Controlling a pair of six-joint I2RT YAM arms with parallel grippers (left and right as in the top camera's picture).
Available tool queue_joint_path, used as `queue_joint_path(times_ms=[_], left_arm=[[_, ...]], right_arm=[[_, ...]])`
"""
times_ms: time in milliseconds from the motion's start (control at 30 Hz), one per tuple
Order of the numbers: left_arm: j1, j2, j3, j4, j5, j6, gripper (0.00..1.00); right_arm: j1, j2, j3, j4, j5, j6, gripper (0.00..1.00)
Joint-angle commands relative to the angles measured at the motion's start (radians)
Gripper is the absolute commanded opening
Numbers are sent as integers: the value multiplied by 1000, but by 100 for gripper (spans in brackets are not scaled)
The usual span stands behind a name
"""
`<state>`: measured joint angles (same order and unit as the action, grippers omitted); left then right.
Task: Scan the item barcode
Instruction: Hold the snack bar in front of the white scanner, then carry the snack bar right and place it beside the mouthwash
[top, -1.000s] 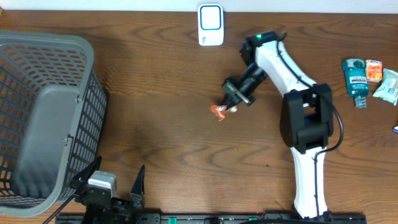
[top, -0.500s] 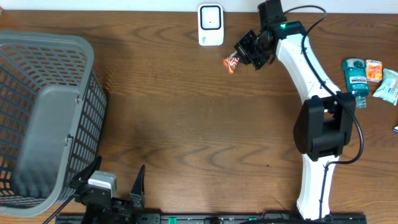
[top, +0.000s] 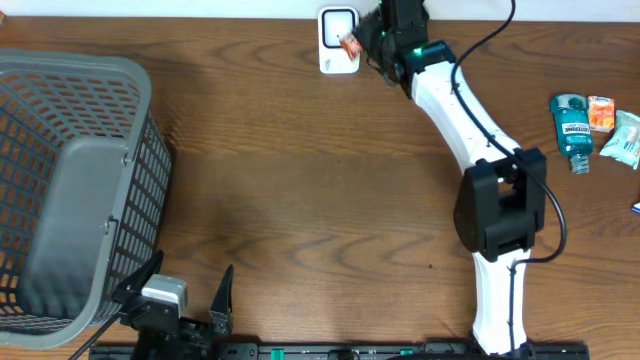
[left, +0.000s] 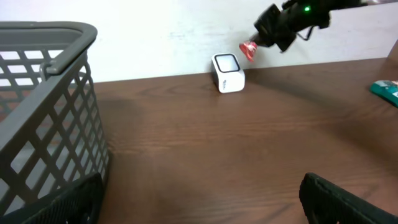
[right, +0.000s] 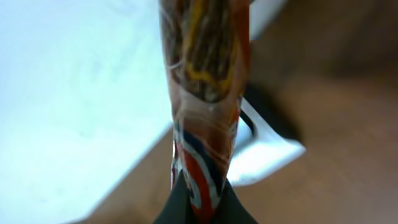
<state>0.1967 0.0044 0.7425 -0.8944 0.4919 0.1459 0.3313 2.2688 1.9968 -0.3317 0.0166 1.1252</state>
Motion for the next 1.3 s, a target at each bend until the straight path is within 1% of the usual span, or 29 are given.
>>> queue_joint_path(times_ms=[0, 100, 200, 467, 633, 733, 800, 833, 933, 1067, 1200, 1267], left_arm=[[4, -2, 0, 0, 6, -2, 100], [4, -2, 0, 0, 6, -2, 100], [4, -2, 0, 0, 6, -2, 100], [4, -2, 0, 0, 6, -2, 100], [4, -2, 0, 0, 6, -2, 100], [4, -2, 0, 0, 6, -2, 100], [4, -2, 0, 0, 6, -2, 100], [4, -2, 0, 0, 6, -2, 100], [4, -2, 0, 0, 6, -2, 100], [4, -2, 0, 0, 6, -2, 100], [4, -2, 0, 0, 6, -2, 100], [4, -2, 0, 0, 6, -2, 100]], right_arm=[[17, 91, 21, 79, 67, 48, 2], [28, 139, 51, 132, 67, 50, 2], [45, 192, 107, 150, 84, 50, 2], [64, 305, 270, 149, 88, 49, 1], [64, 325, 285, 145, 111, 55, 1], [52, 323, 317, 82, 135, 22, 1], [33, 315, 386, -55, 130, 1, 1], [13, 305, 452, -206, 132, -1, 1], [-39, 268, 562, -497, 131, -32, 1], [-136, 205, 667, -969, 149, -57, 1], [-246, 191, 668, -1258, 241, -203, 1], [-297, 203, 643, -1324, 327, -249, 1]])
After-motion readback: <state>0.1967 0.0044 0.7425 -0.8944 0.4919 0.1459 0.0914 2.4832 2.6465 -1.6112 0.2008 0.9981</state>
